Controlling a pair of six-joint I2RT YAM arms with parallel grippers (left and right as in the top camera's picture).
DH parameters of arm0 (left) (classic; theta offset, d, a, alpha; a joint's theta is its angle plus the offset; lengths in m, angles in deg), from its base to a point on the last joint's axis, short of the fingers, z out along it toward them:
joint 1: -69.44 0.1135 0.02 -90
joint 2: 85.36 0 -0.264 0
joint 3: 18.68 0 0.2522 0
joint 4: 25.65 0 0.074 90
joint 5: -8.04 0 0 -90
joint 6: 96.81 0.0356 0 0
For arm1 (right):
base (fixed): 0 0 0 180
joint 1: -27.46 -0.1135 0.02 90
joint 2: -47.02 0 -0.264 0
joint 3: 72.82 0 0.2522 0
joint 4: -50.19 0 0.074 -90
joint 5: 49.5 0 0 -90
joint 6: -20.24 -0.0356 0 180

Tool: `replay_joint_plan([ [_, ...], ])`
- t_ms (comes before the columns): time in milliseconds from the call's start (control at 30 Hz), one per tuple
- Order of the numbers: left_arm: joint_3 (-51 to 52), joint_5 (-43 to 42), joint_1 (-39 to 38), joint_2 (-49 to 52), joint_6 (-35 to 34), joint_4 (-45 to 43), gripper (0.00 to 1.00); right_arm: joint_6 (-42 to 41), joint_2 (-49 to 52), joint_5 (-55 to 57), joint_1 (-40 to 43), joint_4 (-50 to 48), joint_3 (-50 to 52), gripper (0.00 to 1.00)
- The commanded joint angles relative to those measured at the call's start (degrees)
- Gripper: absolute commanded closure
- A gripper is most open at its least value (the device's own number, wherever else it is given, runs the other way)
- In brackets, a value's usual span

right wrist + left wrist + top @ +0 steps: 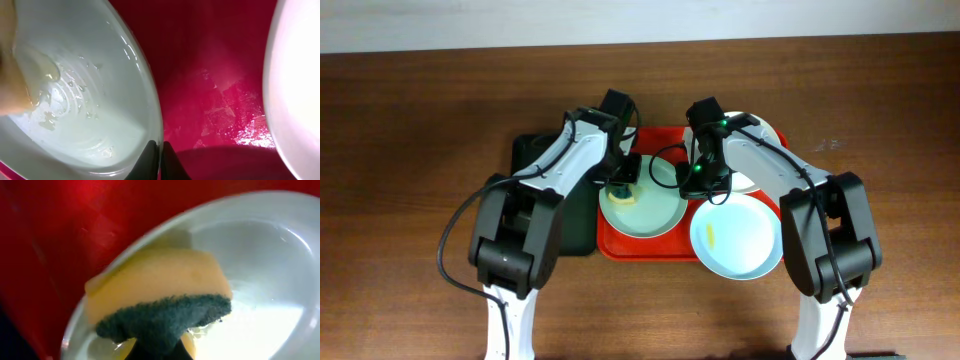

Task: Clean dirty plates on tray and stack at the side
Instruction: 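Scrub the light green plate with the sponge using the left gripper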

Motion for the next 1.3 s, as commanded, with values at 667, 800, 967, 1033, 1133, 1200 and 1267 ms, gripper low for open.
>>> replay_joint_plan([
  [667, -6.16, 0.37, 2.67, -0.5, 5.22, 6.56, 1.0, 1.07, 0.52, 1.09, -0.9, 0.02, -0.63, 0.96],
  [800, 1.29, 0.31, 1.27, -0.5, 3.56, -0.44, 1.0, 1.05, 0.52, 1.09, -0.9, 0.02, -0.63, 0.96],
  [967, 6.84, -5.68, -0.57, -0.48, 3.34, -3.58, 1.0, 1.05, 0.52, 1.09, -0.9, 0.0, -0.63, 0.96],
  [1033, 7.61, -10.78, -1.27, -0.5, 3.37, -3.54, 1.0, 1.05, 0.52, 1.07, -0.9, 0.0, -0.63, 0.96],
  [1133, 7.58, -15.52, -2.05, -0.5, 3.41, -3.85, 1.0, 0.85, 0.5, 1.07, -0.9, -0.04, -0.63, 0.96],
  [1200, 7.26, -18.51, -2.21, -0.52, 3.43, -3.89, 1.0, 0.85, 0.52, 1.09, -0.9, 0.0, -0.63, 0.96],
  [1267, 5.51, -18.97, -2.03, -0.9, 3.58, -2.86, 1.0, 0.87, 0.52, 1.09, -0.9, 0.02, -0.63, 0.96],
])
